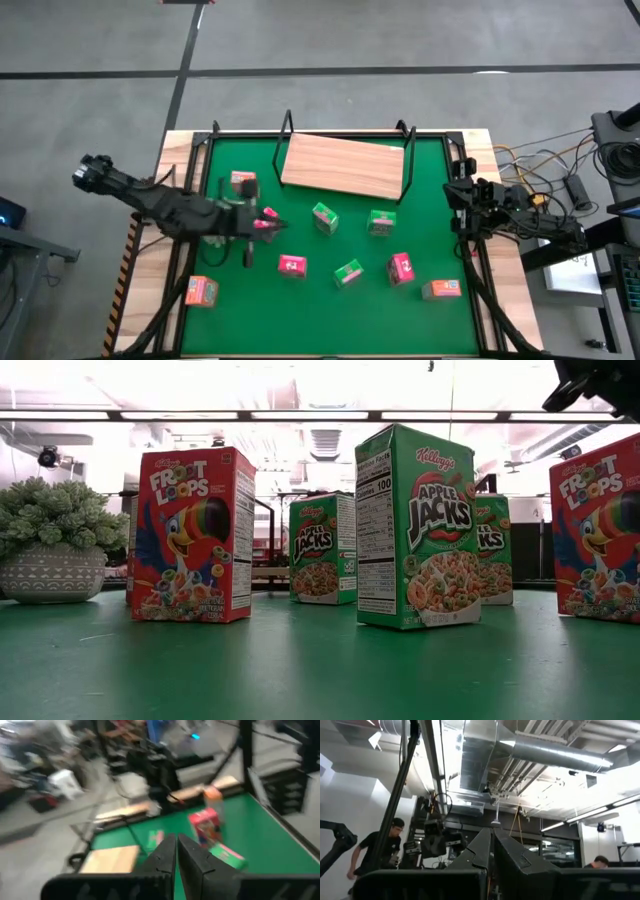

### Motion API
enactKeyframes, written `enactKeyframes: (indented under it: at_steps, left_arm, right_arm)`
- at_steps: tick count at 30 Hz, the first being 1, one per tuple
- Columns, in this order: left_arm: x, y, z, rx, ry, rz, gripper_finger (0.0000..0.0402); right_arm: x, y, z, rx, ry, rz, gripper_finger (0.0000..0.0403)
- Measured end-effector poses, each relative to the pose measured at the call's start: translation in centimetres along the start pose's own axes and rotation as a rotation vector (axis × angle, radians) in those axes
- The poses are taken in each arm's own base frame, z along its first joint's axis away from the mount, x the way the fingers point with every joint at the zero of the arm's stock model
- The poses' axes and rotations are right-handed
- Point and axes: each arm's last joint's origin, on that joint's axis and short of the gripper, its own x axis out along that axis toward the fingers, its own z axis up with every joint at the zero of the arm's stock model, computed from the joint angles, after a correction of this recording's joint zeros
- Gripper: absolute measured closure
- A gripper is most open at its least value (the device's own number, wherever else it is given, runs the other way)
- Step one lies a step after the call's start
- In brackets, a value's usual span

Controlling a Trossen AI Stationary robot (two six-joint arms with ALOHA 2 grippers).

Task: Stack cereal on shelf
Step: Put the top left green cereal box on the shelf

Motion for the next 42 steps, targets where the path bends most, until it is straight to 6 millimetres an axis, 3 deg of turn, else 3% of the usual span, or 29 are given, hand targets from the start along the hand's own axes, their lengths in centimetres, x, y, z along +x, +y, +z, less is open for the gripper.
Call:
enactKeyframes:
  at_steps: [9, 22, 29, 37, 42]
  left_arm:
    - [5.9, 3.2, -0.8, -0.006, 0.215, -0.14, 0.0402]
    - [12.2, 6.8, -5.7, -0.062, 0.483, -0.316, 0.0394]
    - [14.4, 7.4, -8.0, -0.064, 0.554, -0.314, 0.0315]
    - [16.6, 7.5, -8.6, 0.011, 0.566, -0.337, 0.0189]
    - [17.2, 7.7, -9.3, 0.052, 0.587, -0.35, 0.0152]
  right_arm:
    - [0.0, 0.0, -0.5, 0.027, 0.056, 0.002, 0.039]
    - [-0.1, 0.1, -1.2, 0.053, 0.127, 0.003, 0.039]
    - [-0.1, 0.1, -1.6, 0.102, 0.161, 0.001, 0.039]
    - [-0.2, 0.1, -1.8, 0.109, 0.181, 0.001, 0.039]
    - [-0.2, 0.1, -1.8, 0.109, 0.186, 0.002, 0.039]
